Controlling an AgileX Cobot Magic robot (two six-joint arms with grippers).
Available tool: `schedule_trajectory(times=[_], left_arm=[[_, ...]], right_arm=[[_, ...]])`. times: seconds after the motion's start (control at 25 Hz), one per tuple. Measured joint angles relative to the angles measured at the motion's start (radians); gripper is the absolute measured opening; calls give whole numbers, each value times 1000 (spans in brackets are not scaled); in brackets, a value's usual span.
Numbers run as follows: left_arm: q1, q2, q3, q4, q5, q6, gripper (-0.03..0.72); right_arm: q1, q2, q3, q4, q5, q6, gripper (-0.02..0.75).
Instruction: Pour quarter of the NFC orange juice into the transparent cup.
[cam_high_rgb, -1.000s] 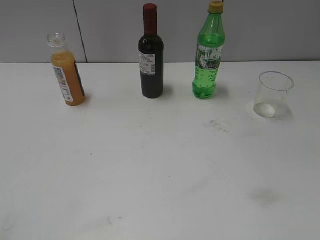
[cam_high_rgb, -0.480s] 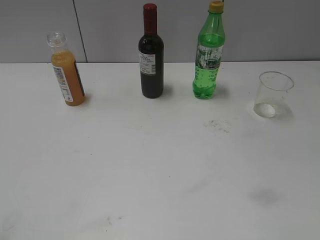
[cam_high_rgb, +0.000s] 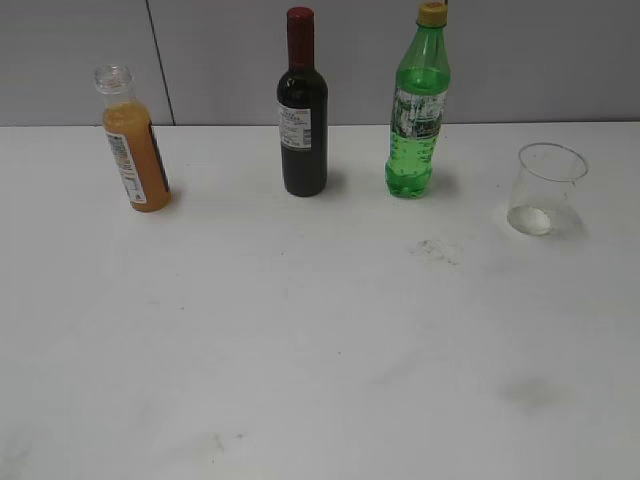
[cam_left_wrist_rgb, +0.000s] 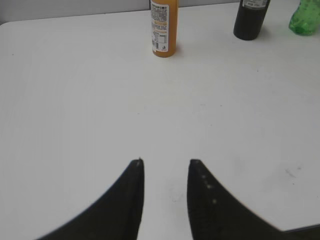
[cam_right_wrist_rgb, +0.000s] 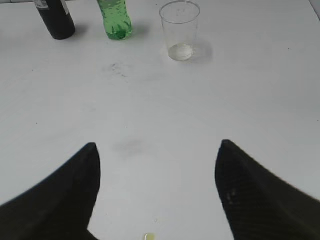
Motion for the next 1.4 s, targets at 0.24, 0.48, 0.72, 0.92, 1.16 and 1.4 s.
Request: schedule_trajectory(times=[0.24,0.48,0.72,0.92,1.16,1.4], left_arm=[[0,0,0,0,0,0,236],[0,0,0,0,0,0,236],[0,0,0,0,0,0,236],[0,0,0,0,0,0,236],[0,0,0,0,0,0,236],[0,0,0,0,0,0,236]], right_arm=[[0,0,0,0,0,0,552],[0,0,0,0,0,0,552],[0,0,-1,0,-3,0,552],[0,0,-18,0,-57,0,552],[0,0,2,0,-297,1,552],[0,1,101,0,-567,1,552]])
